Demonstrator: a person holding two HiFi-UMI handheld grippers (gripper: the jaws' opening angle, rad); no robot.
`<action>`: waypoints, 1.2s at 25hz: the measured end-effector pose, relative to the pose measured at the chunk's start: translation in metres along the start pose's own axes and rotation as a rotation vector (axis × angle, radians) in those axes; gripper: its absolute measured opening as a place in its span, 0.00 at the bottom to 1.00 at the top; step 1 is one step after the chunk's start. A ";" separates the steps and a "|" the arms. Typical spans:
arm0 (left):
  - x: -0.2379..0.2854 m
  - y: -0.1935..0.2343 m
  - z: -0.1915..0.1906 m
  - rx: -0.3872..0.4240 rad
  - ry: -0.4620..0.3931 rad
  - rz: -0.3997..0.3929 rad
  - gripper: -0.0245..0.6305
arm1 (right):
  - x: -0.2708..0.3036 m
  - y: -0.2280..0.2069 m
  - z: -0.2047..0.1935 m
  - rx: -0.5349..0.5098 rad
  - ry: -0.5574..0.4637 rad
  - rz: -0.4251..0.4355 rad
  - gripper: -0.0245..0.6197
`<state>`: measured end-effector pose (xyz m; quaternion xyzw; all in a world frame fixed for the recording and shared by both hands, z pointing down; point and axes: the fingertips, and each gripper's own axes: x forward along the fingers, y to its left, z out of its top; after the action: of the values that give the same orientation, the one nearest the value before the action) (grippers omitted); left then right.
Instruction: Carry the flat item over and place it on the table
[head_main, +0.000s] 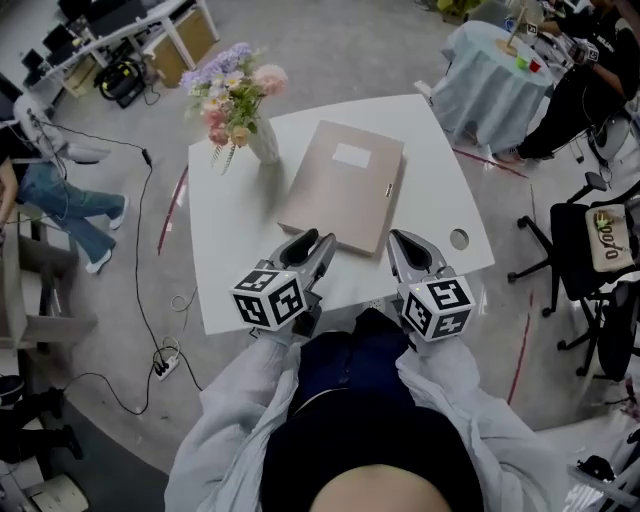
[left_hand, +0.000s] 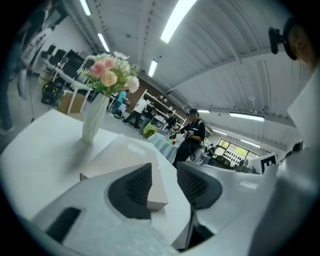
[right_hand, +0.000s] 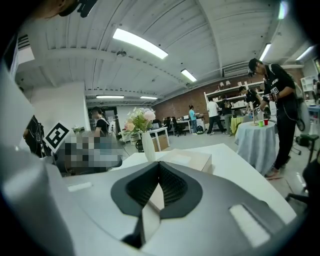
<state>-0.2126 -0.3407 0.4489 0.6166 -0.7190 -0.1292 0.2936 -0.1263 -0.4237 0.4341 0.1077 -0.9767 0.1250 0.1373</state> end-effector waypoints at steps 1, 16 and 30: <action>-0.006 -0.003 0.004 0.048 -0.010 0.000 0.27 | -0.005 0.004 0.000 -0.001 -0.007 -0.009 0.06; -0.073 -0.018 -0.010 0.296 -0.064 0.011 0.05 | -0.060 0.034 -0.020 0.008 -0.050 -0.088 0.06; -0.083 0.007 -0.014 0.308 -0.078 0.113 0.05 | -0.044 0.038 -0.015 -0.026 -0.029 -0.053 0.06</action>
<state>-0.2046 -0.2568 0.4426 0.6073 -0.7747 -0.0247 0.1745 -0.0907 -0.3761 0.4267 0.1338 -0.9769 0.1073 0.1279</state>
